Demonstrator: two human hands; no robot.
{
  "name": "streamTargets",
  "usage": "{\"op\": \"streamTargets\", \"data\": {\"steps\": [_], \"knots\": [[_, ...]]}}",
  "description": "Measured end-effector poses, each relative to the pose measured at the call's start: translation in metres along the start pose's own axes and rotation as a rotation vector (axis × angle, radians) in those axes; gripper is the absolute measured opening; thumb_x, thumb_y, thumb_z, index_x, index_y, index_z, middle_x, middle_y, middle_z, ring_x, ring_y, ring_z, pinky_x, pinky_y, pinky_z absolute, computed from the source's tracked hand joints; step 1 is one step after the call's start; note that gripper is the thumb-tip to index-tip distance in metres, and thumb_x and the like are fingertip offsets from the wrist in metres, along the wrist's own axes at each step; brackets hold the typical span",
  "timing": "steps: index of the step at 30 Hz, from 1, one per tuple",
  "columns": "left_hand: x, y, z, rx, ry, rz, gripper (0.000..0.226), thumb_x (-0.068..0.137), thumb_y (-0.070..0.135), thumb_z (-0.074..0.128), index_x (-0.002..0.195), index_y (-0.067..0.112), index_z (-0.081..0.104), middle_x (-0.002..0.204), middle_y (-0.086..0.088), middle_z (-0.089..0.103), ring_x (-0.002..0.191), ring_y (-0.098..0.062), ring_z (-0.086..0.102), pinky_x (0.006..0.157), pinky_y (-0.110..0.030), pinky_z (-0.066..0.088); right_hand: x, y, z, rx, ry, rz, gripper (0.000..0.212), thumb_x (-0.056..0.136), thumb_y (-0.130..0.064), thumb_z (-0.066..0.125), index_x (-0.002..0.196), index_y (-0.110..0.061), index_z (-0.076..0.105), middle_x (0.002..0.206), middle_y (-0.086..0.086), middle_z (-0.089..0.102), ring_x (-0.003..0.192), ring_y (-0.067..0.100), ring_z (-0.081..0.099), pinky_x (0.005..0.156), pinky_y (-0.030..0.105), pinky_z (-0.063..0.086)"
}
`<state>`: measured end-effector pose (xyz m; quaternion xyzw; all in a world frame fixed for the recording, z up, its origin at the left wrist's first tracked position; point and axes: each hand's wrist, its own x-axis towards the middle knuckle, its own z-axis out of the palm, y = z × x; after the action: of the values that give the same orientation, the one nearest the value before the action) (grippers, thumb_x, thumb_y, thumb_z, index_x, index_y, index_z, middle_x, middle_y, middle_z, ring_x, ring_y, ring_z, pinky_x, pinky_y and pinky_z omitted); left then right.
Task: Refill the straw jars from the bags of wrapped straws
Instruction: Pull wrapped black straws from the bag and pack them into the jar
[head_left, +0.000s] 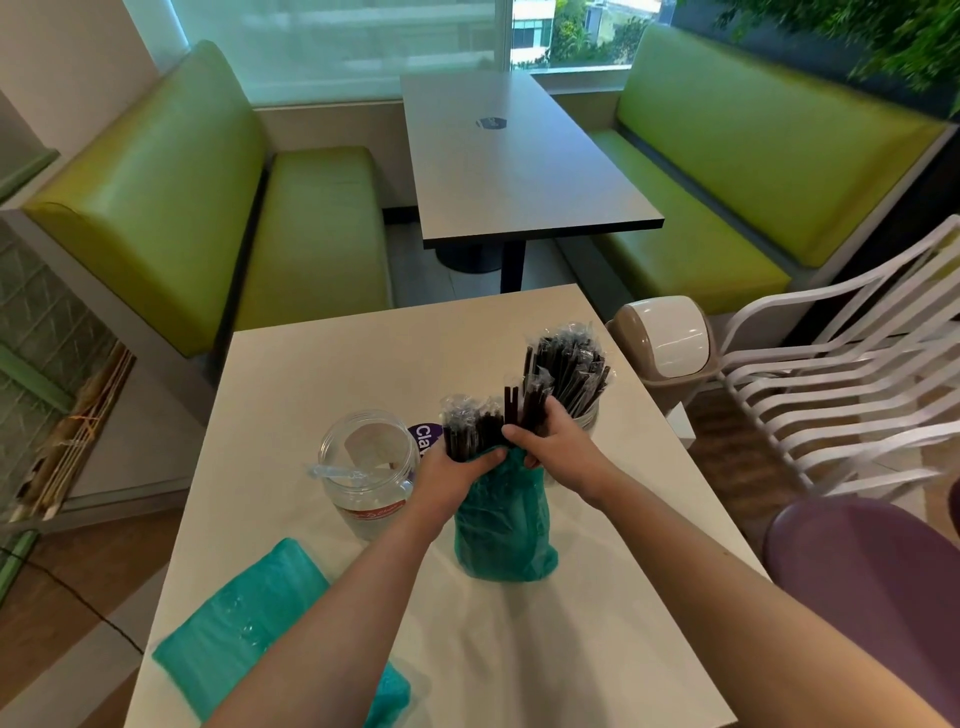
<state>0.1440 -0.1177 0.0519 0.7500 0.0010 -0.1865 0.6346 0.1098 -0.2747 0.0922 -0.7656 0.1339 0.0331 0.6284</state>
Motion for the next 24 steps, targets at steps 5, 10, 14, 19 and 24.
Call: {"op": "streamTargets", "data": {"steps": [5,10,14,19,24], "knots": [[-0.001,0.002,0.002,-0.007,-0.001,0.008,0.045,0.071,0.020,0.087,0.109,0.025,0.063,0.101,0.010,0.070,0.095,-0.003,0.064,0.078,-0.020,0.051,0.001,0.000,0.003,0.029,0.036,0.014,0.032,0.090,-0.010,0.067,0.120,-0.007,0.054,0.097,0.005,0.067,0.058,0.008,0.056,0.053,0.019,0.049],[0.001,0.000,0.003,-0.001,0.036,0.029,0.048,0.070,0.021,0.088,0.112,0.023,0.064,0.103,0.007,0.071,0.098,-0.008,0.065,0.086,-0.028,0.053,0.000,-0.001,0.002,0.008,-0.003,0.027,0.011,0.092,-0.015,0.065,0.102,-0.017,0.060,0.084,-0.002,0.066,0.056,0.011,0.055,0.057,0.023,0.050],[0.001,0.002,0.003,-0.012,0.069,0.026,0.046,0.070,0.022,0.088,0.109,0.023,0.063,0.102,0.006,0.071,0.095,-0.008,0.066,0.080,-0.024,0.053,0.000,-0.002,0.002,0.004,0.014,0.021,0.007,0.095,-0.019,0.061,0.098,-0.022,0.056,0.102,0.009,0.071,0.061,0.012,0.053,0.056,0.021,0.047],[0.000,0.006,0.003,0.011,0.068,0.033,0.039,0.073,0.021,0.086,0.103,0.026,0.061,0.098,0.007,0.070,0.092,-0.008,0.065,0.074,-0.020,0.051,0.001,-0.012,-0.004,-0.021,0.039,-0.030,0.018,0.095,-0.019,0.060,0.113,-0.016,0.064,0.109,0.002,0.070,0.101,0.014,0.065,0.073,0.012,0.049],[0.004,0.005,0.003,0.062,0.071,0.010,0.037,0.073,0.027,0.086,0.101,0.026,0.062,0.102,0.002,0.070,0.099,-0.017,0.066,0.090,-0.037,0.053,0.006,-0.049,-0.021,-0.055,0.154,-0.171,0.018,0.099,-0.022,0.052,0.114,-0.015,0.059,0.100,-0.004,0.072,0.099,0.010,0.064,0.082,0.017,0.046]]}}
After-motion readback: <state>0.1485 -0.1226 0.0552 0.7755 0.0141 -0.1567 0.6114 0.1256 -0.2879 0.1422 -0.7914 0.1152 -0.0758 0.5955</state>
